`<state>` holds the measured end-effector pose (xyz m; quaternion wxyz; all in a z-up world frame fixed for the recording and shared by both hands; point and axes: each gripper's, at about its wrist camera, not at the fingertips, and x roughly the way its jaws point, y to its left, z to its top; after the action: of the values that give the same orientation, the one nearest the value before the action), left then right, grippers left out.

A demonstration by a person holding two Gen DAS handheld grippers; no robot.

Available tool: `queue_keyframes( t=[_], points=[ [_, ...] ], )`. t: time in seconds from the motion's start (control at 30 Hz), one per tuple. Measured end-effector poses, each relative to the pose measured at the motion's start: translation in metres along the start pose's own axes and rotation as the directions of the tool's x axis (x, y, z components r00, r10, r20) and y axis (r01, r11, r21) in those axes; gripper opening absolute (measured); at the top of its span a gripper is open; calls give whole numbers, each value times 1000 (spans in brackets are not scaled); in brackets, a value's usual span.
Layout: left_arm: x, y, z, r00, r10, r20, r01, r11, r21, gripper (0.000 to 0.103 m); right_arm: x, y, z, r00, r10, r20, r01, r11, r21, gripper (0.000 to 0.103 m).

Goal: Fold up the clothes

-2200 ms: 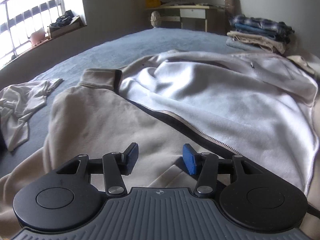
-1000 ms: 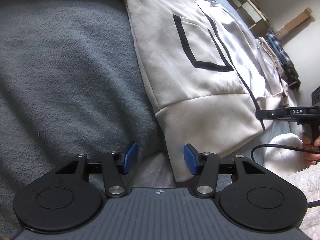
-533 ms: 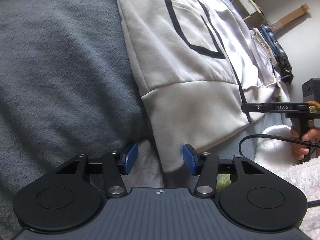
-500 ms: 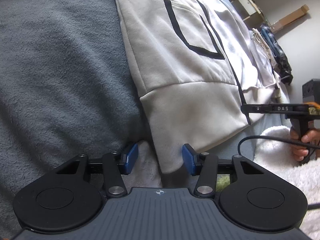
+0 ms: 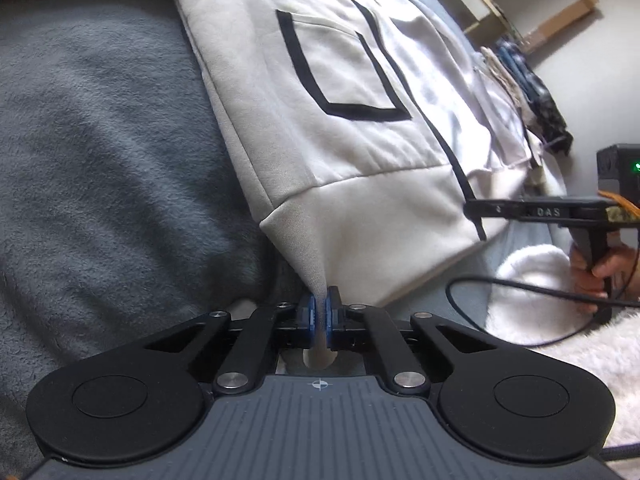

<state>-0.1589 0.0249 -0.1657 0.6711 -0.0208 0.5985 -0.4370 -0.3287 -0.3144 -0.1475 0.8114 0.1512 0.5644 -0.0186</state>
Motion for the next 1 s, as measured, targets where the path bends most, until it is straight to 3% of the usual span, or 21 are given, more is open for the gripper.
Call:
queue_keyframes(
  t=[0.1,0.53,0.6,0.67,0.7,0.77,1.0],
  points=[
    [5,1,1,999,3,-41,-2,1000,5,2,8,-4,1,999,-10,-34,10,1000,1,9],
    [12,11,1,996,5,-85,-4,1000,4,4,20,-5,1,999,-24,-39,22,999,-37,10],
    [9,10,0,996,17,-86,-15,1000,22,9,19,-3,1,999,-30,-35,28,999,-46,12],
    [5,8,-1,996,29,-88,-25,999,41,21,14,-3,1,999,-28,-27,27,999,-39,21],
    [3,8,-1,995,35,-88,-31,998,50,23,10,-4,1,999,-27,-22,26,999,-34,25],
    [-7,9,1,996,39,-79,-34,997,67,25,1,-7,0,1000,-28,2,28,999,-15,35],
    [-50,14,33,996,62,64,-67,995,80,27,-35,-27,22,986,-19,167,9,998,61,34]
  ],
)
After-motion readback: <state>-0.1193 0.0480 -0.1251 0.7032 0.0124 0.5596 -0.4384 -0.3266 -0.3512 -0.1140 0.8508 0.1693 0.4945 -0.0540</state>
